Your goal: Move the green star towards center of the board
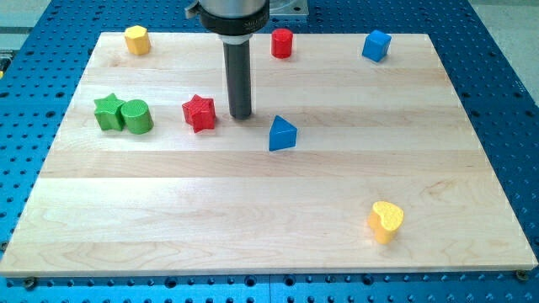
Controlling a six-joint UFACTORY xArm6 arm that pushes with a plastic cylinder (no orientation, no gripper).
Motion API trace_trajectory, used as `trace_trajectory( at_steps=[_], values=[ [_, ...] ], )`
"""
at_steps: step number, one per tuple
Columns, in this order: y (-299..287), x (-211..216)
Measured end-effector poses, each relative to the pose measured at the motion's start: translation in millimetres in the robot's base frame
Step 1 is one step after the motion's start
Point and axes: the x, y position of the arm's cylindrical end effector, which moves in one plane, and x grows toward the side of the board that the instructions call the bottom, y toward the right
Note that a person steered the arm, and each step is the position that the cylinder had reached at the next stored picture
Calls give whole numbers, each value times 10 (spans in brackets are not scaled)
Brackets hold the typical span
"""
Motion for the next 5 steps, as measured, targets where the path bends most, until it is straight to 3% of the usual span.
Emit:
trace_trajectory(
  at_steps=[1, 2, 3, 4, 5],
  values=[
    [-185, 483],
    [-811, 747],
    [-1802, 1292],
    [-2640, 1204],
    [-2629, 969]
  ],
)
